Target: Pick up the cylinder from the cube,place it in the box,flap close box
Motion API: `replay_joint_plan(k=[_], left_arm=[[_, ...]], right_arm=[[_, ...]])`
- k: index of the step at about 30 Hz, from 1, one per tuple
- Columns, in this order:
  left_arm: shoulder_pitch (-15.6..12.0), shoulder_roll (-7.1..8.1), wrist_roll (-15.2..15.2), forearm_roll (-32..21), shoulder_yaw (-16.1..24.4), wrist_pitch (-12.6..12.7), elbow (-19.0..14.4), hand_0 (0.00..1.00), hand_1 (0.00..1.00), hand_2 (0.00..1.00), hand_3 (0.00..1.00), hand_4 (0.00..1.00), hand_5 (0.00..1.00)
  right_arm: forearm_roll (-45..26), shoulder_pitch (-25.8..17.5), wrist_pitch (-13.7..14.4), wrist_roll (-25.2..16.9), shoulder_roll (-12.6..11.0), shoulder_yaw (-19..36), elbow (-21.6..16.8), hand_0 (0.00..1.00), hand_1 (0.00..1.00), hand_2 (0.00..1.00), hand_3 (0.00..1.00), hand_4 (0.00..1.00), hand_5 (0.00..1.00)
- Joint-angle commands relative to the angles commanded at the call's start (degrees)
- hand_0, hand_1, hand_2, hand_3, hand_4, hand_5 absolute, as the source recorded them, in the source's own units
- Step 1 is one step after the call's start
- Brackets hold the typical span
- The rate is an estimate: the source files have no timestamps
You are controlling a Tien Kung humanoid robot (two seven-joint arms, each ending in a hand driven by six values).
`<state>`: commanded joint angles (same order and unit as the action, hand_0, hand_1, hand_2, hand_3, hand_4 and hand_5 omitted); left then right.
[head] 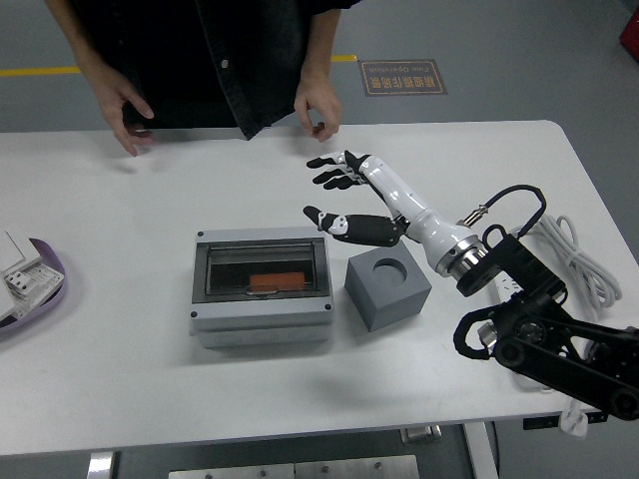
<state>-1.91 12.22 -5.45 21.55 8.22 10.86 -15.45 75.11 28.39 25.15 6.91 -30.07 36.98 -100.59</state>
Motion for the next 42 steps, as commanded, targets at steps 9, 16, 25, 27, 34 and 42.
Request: replay_joint_plan(k=[9, 16, 25, 27, 34, 42], left_arm=[[0.5, -0.13, -0.2, 1.9, 0.6, -0.2, -0.2, 0.512, 0.561, 0.562, 0.606, 0.719, 0.168], [1.5, 0.88, 0.0, 2.7, 0.4, -0.3, -0.3, 0.513, 0.561, 0.562, 0.606, 0.72, 0.166], [1.9, 1.73, -0.6, 4.4, 1.3, -0.5, -0.3, 0.512, 0.56, 0.561, 0.606, 0.72, 0.167], [2.0, 1.92, -0.7, 4.7, 1.5, -0.5, -0.3, 0.513, 0.56, 0.561, 0.606, 0.72, 0.171], [1.9, 2.53, -0.9, 5.4, 2.0, -0.6, -0.3, 0.512, 0.56, 0.561, 0.606, 0.722, 0.172], [1.8, 2.51, -0.9, 5.4, 2.1, -0.6, -0.2, 0.512, 0.56, 0.561, 0.606, 0.723, 0.173]], right_arm=[[-9.5, -8.4, -0.8, -11.0, 2.3, 11.8, 5.9, 0.687, 0.653, 0.669, 0.749, 0.759, 0.33], [-11.1, -12.2, 1.0, -18.3, 2.1, 17.7, 5.9, 0.697, 0.656, 0.666, 0.734, 0.747, 0.33], [-14.1, -19.0, 2.6, -22.9, 1.5, 26.3, 5.6, 0.698, 0.654, 0.655, 0.686, 0.742, 0.325], [-14.5, -20.4, 2.8, -23.4, 1.6, 27.9, 5.7, 0.7, 0.65, 0.643, 0.668, 0.739, 0.325], [-14.8, -23.5, 3.2, -24.0, 1.7, 31.4, 5.6, 0.701, 0.65, 0.645, 0.667, 0.738, 0.322], [-15.0, -24.2, 3.4, -24.7, 2.0, 32.5, 5.5, 0.705, 0.65, 0.646, 0.666, 0.738, 0.303]])
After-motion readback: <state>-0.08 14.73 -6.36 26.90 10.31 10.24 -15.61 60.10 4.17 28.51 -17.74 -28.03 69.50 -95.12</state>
